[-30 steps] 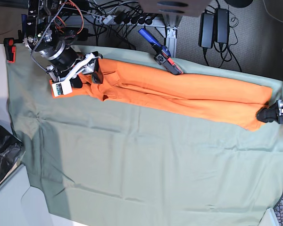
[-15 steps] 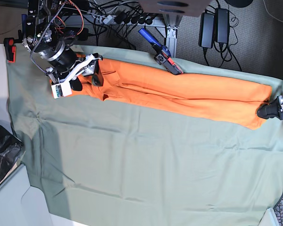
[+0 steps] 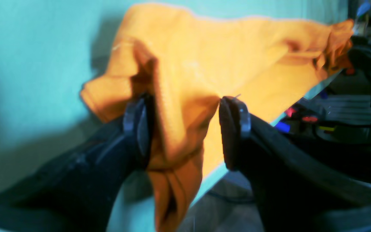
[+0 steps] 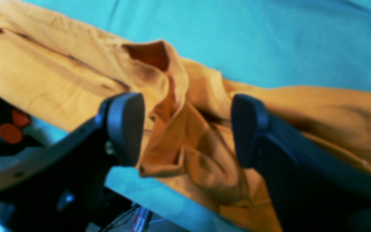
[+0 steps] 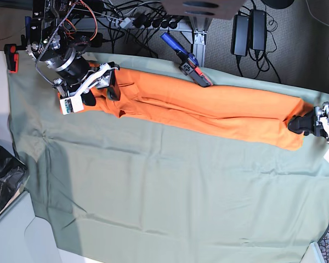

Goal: Fold the T-shirt properly

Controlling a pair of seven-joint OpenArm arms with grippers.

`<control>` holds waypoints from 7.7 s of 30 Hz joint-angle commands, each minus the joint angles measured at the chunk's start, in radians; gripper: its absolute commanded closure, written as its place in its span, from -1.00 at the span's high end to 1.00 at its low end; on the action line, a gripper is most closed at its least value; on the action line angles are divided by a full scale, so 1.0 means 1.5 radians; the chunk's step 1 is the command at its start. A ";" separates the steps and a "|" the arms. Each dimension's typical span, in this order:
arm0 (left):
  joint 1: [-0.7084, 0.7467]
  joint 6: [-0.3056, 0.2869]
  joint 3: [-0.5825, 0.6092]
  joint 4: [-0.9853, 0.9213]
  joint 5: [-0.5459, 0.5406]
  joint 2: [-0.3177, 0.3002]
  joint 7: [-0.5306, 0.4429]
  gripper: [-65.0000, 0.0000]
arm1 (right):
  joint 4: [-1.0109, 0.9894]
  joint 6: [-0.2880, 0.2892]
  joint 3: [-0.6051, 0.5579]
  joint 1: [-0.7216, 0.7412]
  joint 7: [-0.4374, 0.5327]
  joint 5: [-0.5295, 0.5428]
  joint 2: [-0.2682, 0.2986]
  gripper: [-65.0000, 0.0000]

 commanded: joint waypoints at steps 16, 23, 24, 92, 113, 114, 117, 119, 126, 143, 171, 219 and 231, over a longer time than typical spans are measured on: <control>-0.010 -0.004 -0.014 0.008 0.058 0.020 -0.054 -1.00 | 0.029 0.066 0.017 0.002 0.015 0.008 0.007 0.29; -0.061 -0.004 -0.032 0.008 0.104 0.009 -0.054 -1.00 | 0.059 0.066 0.108 0.002 0.014 0.034 0.007 0.29; -0.071 -0.004 -0.030 0.008 0.120 0.009 -0.055 -1.00 | 0.059 0.066 0.123 0.002 0.014 0.040 0.007 0.29; -0.122 -0.004 0.242 0.247 0.566 0.188 -0.218 -0.33 | 0.055 0.063 0.197 -0.062 0.000 0.095 -0.037 0.29; -0.122 -0.004 0.242 0.247 0.378 0.248 -0.213 0.16 | 0.048 0.064 0.197 -0.091 0.019 0.064 -0.037 0.29; -0.122 -0.004 0.242 0.247 0.378 0.250 -0.212 0.16 | 0.043 0.064 0.197 -0.091 0.017 0.061 -0.037 0.29; -0.122 -0.004 0.234 0.249 0.357 0.251 -0.200 0.16 | 0.001 0.063 0.197 -0.090 0.017 0.064 -0.037 0.29; -0.122 -0.004 0.219 0.255 0.317 0.251 -0.171 0.16 | -0.037 0.063 0.197 -0.087 0.017 0.090 -0.037 0.29; -0.122 -0.004 0.134 0.295 0.286 0.251 -0.142 0.16 | -0.099 0.064 0.197 -0.086 0.014 0.189 -0.037 0.28; -0.061 -0.004 0.028 0.295 0.364 0.193 -0.148 -0.24 | -0.099 0.065 0.154 -0.046 -0.005 0.205 -0.081 0.28; -0.019 -0.004 0.157 0.295 0.536 0.297 -0.246 -1.00 | -0.099 0.065 0.154 -0.046 -0.005 0.210 -0.082 0.29; -0.035 -0.004 0.102 0.332 0.456 0.257 -0.190 -1.00 | -0.166 0.065 0.068 0.000 -0.021 0.178 -0.137 0.29; -0.035 -0.004 0.056 0.332 0.435 0.238 -0.190 -1.00 | -0.166 0.066 0.068 0.002 0.010 0.164 -0.137 -1.00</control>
